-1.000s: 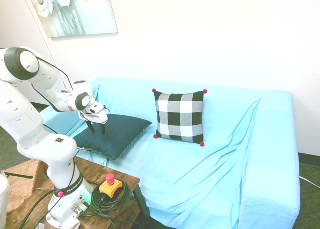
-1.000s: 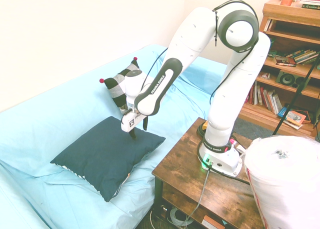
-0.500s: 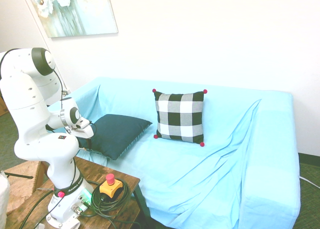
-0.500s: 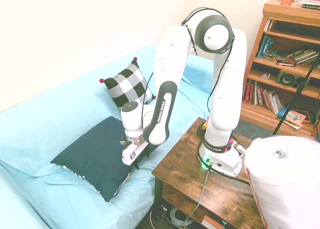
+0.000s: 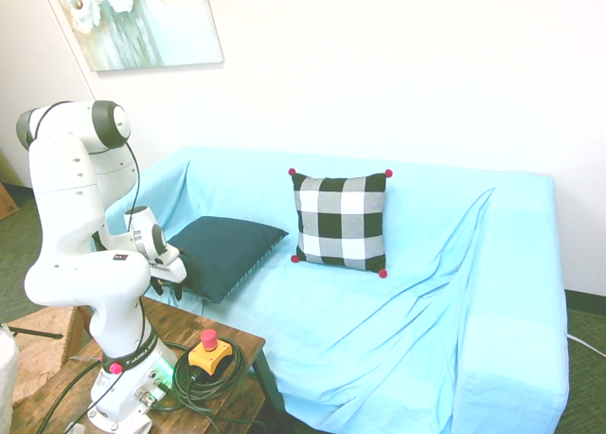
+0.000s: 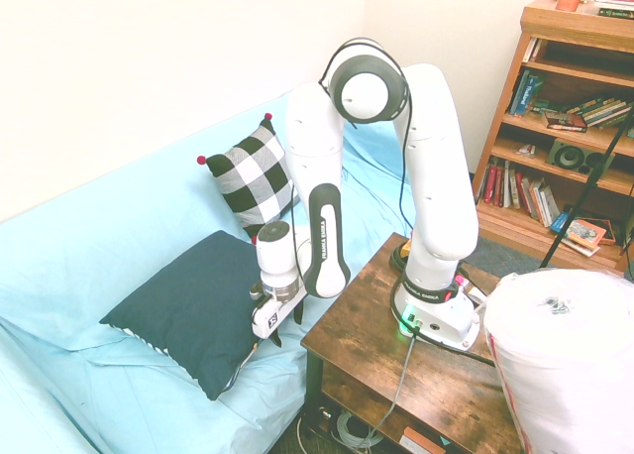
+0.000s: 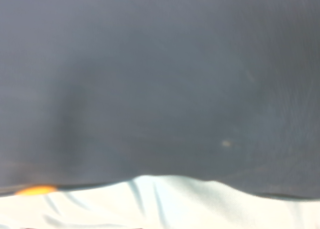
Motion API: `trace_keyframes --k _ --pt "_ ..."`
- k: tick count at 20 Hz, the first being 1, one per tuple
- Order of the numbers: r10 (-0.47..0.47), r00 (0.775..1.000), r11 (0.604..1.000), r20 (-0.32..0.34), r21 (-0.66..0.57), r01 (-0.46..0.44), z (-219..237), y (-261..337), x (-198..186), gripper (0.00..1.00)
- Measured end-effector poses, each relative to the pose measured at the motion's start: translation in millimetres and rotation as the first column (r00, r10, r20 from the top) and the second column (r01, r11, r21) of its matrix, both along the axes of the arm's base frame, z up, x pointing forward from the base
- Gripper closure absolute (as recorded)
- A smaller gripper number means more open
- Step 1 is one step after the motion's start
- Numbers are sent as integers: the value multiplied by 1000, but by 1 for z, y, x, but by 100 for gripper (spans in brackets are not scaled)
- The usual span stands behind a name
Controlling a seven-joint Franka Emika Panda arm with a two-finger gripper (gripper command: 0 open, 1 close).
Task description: Lift the pillow
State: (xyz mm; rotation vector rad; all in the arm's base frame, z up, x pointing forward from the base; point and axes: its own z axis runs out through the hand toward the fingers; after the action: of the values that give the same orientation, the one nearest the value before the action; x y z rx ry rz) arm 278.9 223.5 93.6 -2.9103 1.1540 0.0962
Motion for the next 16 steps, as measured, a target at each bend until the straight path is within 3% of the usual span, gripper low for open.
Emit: trace_keyframes --k 9,16 --pt "-19 998 1000 61 -1 19 -36 19 38 0" --pt "-8 990 1000 139 9 7 -10 24 99 0"
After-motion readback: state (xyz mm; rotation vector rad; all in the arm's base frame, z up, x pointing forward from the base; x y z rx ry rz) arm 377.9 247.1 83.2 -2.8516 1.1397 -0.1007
